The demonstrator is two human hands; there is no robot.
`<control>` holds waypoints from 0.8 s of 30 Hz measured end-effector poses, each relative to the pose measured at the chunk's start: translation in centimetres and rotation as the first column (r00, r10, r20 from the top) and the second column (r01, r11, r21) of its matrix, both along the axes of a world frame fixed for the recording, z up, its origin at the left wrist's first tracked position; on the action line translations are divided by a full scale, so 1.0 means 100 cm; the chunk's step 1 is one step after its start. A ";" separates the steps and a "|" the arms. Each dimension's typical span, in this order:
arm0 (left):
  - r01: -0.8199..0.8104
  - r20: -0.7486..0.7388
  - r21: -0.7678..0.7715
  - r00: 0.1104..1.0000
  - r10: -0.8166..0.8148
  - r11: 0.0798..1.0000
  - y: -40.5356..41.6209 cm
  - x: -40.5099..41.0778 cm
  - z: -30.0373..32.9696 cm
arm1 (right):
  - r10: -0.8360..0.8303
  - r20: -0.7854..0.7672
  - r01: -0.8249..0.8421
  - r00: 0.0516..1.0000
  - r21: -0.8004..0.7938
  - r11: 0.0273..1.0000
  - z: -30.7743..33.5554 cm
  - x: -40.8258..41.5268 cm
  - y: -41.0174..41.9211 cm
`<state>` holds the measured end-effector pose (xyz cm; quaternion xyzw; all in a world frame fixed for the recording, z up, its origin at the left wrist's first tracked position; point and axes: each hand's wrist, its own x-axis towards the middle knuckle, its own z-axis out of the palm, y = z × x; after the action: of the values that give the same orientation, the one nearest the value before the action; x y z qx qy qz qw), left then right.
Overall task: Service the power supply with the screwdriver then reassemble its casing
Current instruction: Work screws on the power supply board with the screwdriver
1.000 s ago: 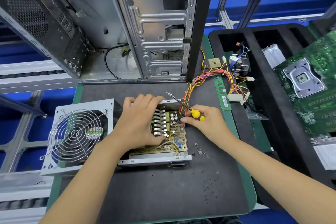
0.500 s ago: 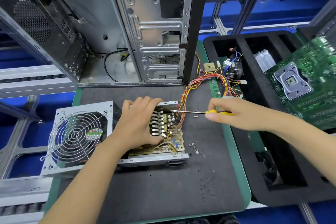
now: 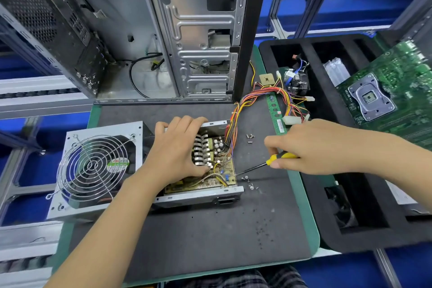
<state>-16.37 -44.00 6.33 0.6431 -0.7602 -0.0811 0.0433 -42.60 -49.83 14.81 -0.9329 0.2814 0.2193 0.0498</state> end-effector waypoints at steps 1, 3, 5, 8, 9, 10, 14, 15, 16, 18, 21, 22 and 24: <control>-0.001 0.001 -0.001 1.000 0.001 1.000 0.000 0.000 0.000 | 0.020 -0.012 -0.021 1.000 -0.030 0.999 0.000 0.002 0.001; 0.000 -0.001 -0.004 1.000 0.000 1.000 0.000 0.000 -0.001 | 0.033 -0.038 -0.035 0.999 -0.064 0.997 0.000 0.006 0.002; 0.002 0.000 -0.005 1.000 -0.002 1.000 0.000 0.001 -0.001 | 0.039 -0.063 -0.044 0.997 -0.070 0.997 0.000 0.009 0.003; 0.002 0.005 -0.007 1.000 -0.002 1.000 0.000 0.001 -0.001 | 0.051 -0.085 -0.056 0.995 -0.059 0.997 -0.001 0.013 0.004; 0.002 0.002 -0.008 1.000 -0.002 1.000 0.000 0.001 -0.001 | 0.051 -0.098 -0.057 0.994 -0.059 0.997 -0.002 0.014 0.004; 0.002 -0.001 -0.007 1.000 -0.002 1.000 0.000 0.001 -0.001 | 0.050 -0.116 -0.058 0.992 -0.060 0.997 -0.002 0.016 0.004; 0.003 -0.006 -0.005 1.000 -0.003 1.000 -0.001 0.001 0.000 | 0.042 -0.178 -0.051 0.983 -0.046 0.998 -0.002 0.023 0.004; 0.003 -0.004 -0.004 1.000 -0.003 1.000 -0.001 0.001 0.000 | 0.034 -0.196 -0.043 0.980 -0.042 0.998 -0.001 0.024 0.005; 0.002 0.000 -0.002 1.000 -0.002 1.000 -0.001 0.001 0.000 | 0.029 -0.213 -0.038 0.977 -0.040 0.998 -0.001 0.025 0.005; 0.002 0.007 0.000 1.000 -0.002 1.000 -0.001 0.000 0.000 | 0.022 -0.240 -0.033 0.970 -0.042 0.999 0.000 0.027 0.005; 0.003 0.012 0.002 1.000 -0.003 1.000 0.000 0.000 0.000 | 0.014 -0.257 -0.023 0.966 -0.031 0.999 0.002 0.030 0.006; 0.004 0.011 0.003 1.000 -0.004 1.000 0.000 0.000 0.001 | 0.013 -0.261 -0.021 0.965 -0.028 0.999 0.003 0.031 0.007; 0.004 0.011 0.007 1.000 -0.004 1.000 0.000 0.000 0.001 | 0.021 -0.270 -0.028 0.963 -0.025 0.999 0.005 0.032 0.007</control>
<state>-16.34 -43.97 6.40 0.6420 -0.7616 -0.0802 0.0369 -39.38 -49.10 15.28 -0.8984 0.2772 0.3405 -0.0052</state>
